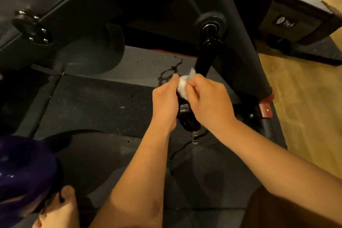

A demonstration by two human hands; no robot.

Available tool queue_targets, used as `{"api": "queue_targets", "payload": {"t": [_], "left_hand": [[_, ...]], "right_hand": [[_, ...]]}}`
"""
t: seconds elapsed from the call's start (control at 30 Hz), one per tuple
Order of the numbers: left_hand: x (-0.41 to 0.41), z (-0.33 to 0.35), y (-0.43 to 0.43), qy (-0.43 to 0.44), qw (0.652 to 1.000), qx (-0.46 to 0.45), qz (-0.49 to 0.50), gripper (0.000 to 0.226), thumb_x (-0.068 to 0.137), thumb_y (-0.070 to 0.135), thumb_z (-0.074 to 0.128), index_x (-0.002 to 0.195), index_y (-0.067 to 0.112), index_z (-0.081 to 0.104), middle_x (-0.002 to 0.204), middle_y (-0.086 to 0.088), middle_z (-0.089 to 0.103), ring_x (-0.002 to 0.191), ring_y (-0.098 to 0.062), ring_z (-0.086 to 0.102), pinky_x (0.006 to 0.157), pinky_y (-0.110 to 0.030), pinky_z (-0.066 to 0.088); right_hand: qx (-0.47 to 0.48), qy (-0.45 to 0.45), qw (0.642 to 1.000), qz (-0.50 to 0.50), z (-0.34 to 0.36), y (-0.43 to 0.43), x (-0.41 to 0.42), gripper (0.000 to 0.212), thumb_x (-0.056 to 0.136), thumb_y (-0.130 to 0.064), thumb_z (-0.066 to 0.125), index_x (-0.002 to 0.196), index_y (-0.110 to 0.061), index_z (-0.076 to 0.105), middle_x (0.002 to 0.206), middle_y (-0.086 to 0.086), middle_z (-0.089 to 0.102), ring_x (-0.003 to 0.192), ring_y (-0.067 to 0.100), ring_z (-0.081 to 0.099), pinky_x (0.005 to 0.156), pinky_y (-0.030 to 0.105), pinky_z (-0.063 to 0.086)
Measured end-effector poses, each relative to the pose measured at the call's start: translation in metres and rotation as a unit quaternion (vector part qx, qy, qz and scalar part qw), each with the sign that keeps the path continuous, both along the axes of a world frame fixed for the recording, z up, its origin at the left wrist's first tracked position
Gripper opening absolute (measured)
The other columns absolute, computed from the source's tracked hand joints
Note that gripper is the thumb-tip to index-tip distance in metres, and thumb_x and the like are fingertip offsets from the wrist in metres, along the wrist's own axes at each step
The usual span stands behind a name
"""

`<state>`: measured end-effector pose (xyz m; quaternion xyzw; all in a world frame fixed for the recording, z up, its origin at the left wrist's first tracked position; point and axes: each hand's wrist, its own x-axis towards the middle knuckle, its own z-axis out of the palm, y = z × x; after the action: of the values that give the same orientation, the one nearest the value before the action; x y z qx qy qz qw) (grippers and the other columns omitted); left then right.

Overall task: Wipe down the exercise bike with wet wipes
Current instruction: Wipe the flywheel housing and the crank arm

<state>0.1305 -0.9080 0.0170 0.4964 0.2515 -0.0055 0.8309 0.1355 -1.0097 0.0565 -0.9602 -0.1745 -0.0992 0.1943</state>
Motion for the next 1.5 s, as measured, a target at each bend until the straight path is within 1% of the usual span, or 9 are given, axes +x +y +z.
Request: {"api": "queue_targets", "payload": {"t": [0.23, 0.43, 0.53, 0.73, 0.83, 1.0, 1.1, 1.2, 1.5], "left_hand": [[0.000, -0.006, 0.011, 0.026, 1.000, 0.011, 0.008, 0.031, 0.094, 0.031, 0.061, 0.071, 0.011, 0.068, 0.073, -0.012, 0.065, 0.070, -0.026, 0.061, 0.068, -0.039, 0.048], [-0.004, -0.015, 0.021, 0.056, 0.998, -0.020, 0.016, 0.028, 0.095, 0.031, 0.058, 0.080, 0.014, 0.074, 0.090, -0.010, 0.076, 0.088, -0.029, 0.072, 0.088, -0.047, 0.056], [-0.002, -0.020, 0.021, 0.038, 0.999, 0.034, -0.004, 0.033, 0.095, 0.033, 0.057, 0.072, 0.021, 0.076, 0.092, -0.010, 0.076, 0.091, -0.030, 0.072, 0.091, -0.054, 0.054], [-0.009, -0.039, 0.034, 0.040, 0.980, 0.193, 0.009, 0.046, 0.096, 0.044, 0.053, 0.079, 0.004, 0.071, 0.081, -0.024, 0.068, 0.080, -0.043, 0.066, 0.077, -0.057, 0.055], [-0.008, -0.036, 0.039, 0.040, 0.972, 0.230, -0.020, 0.039, 0.099, 0.042, 0.049, 0.081, 0.020, 0.076, 0.081, -0.007, 0.074, 0.081, -0.026, 0.070, 0.082, -0.048, 0.057], [0.010, -0.011, 0.034, 0.005, 0.912, 0.409, -0.024, 0.030, 0.101, 0.030, 0.050, 0.093, 0.011, 0.071, 0.081, -0.004, 0.068, 0.079, -0.020, 0.063, 0.068, -0.028, 0.043], [0.014, 0.005, 0.024, -0.057, 0.896, 0.439, -0.037, 0.022, 0.098, 0.019, 0.053, 0.112, 0.017, 0.070, 0.100, 0.000, 0.072, 0.091, -0.013, 0.065, 0.077, -0.025, 0.050], [0.021, 0.020, 0.020, -0.120, 0.879, 0.455, -0.078, 0.026, 0.096, 0.019, 0.058, 0.119, 0.019, 0.068, 0.105, 0.003, 0.072, 0.093, -0.009, 0.065, 0.085, -0.025, 0.053], [0.035, 0.030, -0.003, -0.117, 0.897, 0.403, -0.136, 0.029, 0.083, 0.020, 0.078, 0.102, 0.010, 0.058, 0.087, -0.001, 0.061, 0.074, -0.012, 0.060, 0.067, -0.023, 0.051]], "right_hand": [[0.032, 0.030, 0.999, 0.031, 0.003, 0.014, -0.006, 0.019, 0.098, -0.023, 0.049, 0.081, -0.015, 0.050, 0.063, 0.001, 0.053, 0.056, 0.021, 0.055, 0.048, 0.041, 0.045], [-0.157, 0.013, 0.988, 0.010, -0.013, -0.007, -0.033, 0.018, 0.089, -0.019, 0.063, 0.100, -0.006, 0.056, 0.064, 0.011, 0.064, 0.052, 0.029, 0.063, 0.042, 0.031, 0.040], [-0.182, 0.085, 0.978, -0.057, -0.014, -0.029, -0.017, 0.016, 0.096, -0.022, 0.053, 0.105, -0.010, 0.048, 0.083, 0.013, 0.065, 0.073, 0.033, 0.064, 0.054, 0.034, 0.038], [-0.207, 0.029, 0.978, 0.023, -0.032, 0.006, -0.025, 0.017, 0.090, -0.022, 0.061, 0.100, -0.011, 0.054, 0.071, 0.010, 0.066, 0.061, 0.031, 0.067, 0.049, 0.030, 0.033], [-0.283, 0.042, 0.958, -0.004, -0.014, -0.021, -0.007, 0.021, 0.098, -0.026, 0.048, 0.113, -0.012, 0.047, 0.089, 0.008, 0.067, 0.079, 0.032, 0.067, 0.057, 0.033, 0.034], [0.101, -0.130, 0.984, -0.062, 0.031, -0.011, 0.032, 0.014, 0.101, -0.018, 0.043, 0.099, -0.006, 0.050, 0.070, -0.002, 0.052, 0.057, 0.009, 0.051, 0.049, 0.019, 0.030], [0.077, -0.152, 0.985, -0.005, 0.015, -0.011, 0.045, 0.018, 0.100, -0.018, 0.044, 0.090, -0.005, 0.053, 0.070, 0.001, 0.054, 0.056, 0.010, 0.051, 0.051, 0.011, 0.034], [-0.038, -0.070, 0.997, -0.008, -0.028, -0.035, 0.035, 0.015, 0.093, -0.018, 0.049, 0.091, -0.006, 0.057, 0.082, 0.012, 0.061, 0.071, 0.032, 0.062, 0.057, 0.037, 0.049], [0.250, -0.067, 0.957, -0.134, -0.001, -0.028, 0.036, 0.014, 0.092, -0.011, 0.060, 0.101, -0.022, 0.061, 0.091, -0.009, 0.063, 0.082, -0.001, 0.061, 0.073, 0.009, 0.047]]}}
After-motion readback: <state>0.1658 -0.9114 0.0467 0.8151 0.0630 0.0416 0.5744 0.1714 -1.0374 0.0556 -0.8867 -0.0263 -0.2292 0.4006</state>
